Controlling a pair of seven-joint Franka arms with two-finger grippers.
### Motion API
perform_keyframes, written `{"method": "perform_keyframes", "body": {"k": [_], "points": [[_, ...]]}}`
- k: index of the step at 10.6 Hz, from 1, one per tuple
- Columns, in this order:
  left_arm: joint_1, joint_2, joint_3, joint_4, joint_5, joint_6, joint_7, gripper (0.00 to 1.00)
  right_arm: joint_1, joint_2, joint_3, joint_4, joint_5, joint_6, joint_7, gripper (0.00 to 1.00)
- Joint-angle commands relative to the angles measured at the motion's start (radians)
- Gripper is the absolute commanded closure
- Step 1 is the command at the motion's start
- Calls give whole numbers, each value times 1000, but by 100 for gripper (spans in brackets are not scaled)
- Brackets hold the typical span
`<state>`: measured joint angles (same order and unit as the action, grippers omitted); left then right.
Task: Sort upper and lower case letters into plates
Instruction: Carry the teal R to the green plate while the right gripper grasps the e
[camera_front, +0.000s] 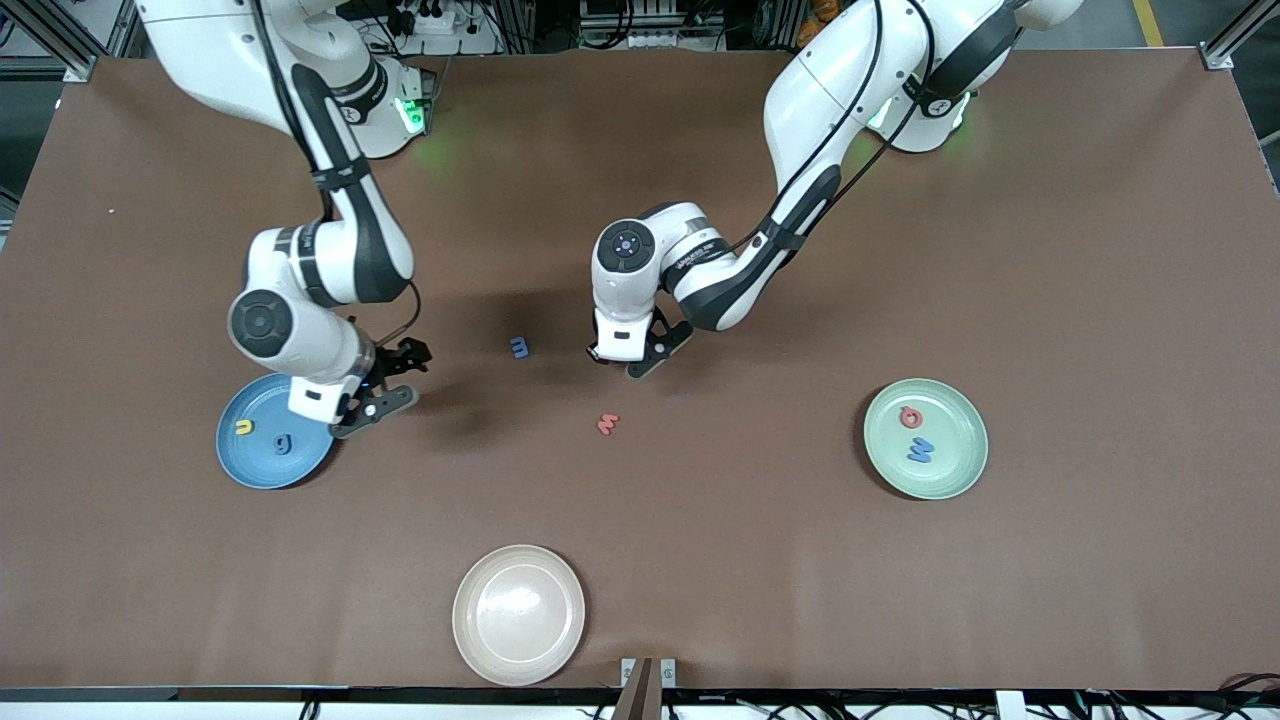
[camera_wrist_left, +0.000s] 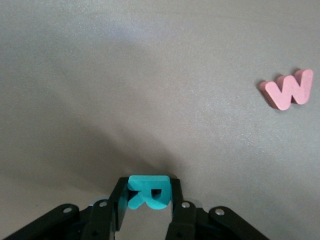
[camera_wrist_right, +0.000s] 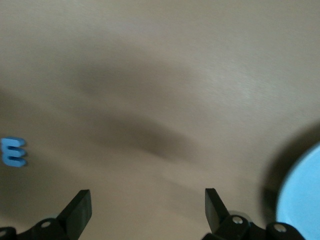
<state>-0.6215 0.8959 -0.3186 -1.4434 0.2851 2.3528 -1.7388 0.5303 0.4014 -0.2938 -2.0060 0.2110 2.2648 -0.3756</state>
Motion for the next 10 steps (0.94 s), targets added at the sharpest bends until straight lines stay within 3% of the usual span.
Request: {"method": "perform_keyframes", "body": {"k": [1, 4, 7, 10], "points": [[12, -17, 9, 1, 5, 5, -4, 100, 49, -30, -5, -31, 11, 21, 55, 0], [63, -92, 7, -5, 6, -39, 10, 100, 135, -27, -5, -37, 11, 41, 203, 0], [144, -170, -2, -12, 6, -140, 129, 100, 235, -16, -5, -66, 11, 111, 370, 0], [239, -267, -3, -78, -7, -208, 279, 100, 276, 7, -4, -92, 11, 173, 414, 0]]}}
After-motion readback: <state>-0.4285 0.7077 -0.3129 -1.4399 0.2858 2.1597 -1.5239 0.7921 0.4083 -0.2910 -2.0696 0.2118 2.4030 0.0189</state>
